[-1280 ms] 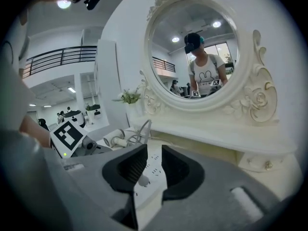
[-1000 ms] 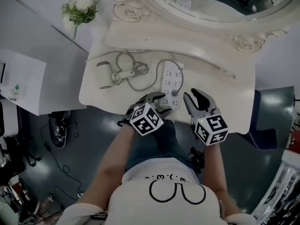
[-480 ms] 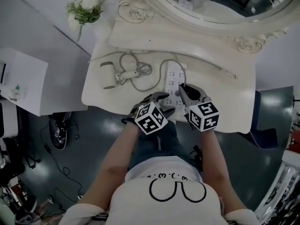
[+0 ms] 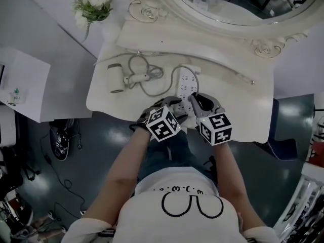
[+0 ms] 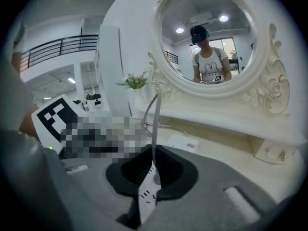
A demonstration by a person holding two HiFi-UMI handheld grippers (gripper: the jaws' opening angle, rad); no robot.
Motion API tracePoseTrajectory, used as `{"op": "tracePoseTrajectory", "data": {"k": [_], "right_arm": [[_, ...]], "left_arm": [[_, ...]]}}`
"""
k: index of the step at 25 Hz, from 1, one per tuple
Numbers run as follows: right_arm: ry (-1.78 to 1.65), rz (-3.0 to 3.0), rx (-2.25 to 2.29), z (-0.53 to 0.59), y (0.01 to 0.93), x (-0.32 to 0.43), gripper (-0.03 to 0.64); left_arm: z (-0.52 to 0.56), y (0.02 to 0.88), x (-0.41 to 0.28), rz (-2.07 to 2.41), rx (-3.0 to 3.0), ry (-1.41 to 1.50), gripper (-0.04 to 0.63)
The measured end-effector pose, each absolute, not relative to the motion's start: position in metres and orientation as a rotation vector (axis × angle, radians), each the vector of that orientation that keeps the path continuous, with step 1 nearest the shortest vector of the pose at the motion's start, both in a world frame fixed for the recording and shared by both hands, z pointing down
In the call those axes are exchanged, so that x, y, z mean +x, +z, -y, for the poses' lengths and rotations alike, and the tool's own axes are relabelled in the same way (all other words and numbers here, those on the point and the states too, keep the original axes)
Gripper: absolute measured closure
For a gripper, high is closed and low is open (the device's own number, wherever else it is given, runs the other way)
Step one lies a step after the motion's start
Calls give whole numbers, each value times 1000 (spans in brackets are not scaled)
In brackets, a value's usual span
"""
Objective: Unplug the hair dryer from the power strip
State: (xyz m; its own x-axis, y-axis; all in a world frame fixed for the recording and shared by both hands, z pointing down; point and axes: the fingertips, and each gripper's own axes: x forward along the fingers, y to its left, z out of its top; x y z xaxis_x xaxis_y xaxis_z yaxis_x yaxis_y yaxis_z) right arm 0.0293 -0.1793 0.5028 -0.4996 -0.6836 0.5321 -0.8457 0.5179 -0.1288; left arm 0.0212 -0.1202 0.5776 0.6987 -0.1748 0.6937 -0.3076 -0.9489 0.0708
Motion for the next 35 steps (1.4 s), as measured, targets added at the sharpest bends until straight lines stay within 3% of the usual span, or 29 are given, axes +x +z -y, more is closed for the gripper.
{"op": "tracePoseTrajectory", "data": {"k": [9, 12, 13, 16, 23, 28, 35], "right_arm": [[677, 2402, 1291, 198, 506, 39, 578], [640, 2370, 1177, 187, 520, 34, 483], [614, 2348, 1158, 184, 526, 35, 481], [572, 2333, 1165, 178, 532, 38, 584], [419, 2246, 1133, 177, 530, 28, 594], [567, 2272, 1169, 194, 530, 32, 594], [710, 2284, 1206, 196, 532, 40, 593]], "left_arm": [[120, 578, 21, 378, 2709, 1139, 344], [120, 577, 21, 377, 2708, 1137, 344], [120, 577, 22, 376, 2708, 1134, 344], [121, 577, 22, 384, 2708, 1122, 344], [121, 577, 21, 361, 2689, 1148, 341], [123, 587, 22, 364, 2781, 1375, 370], [126, 579, 27, 395, 2716, 1188, 370]]}}
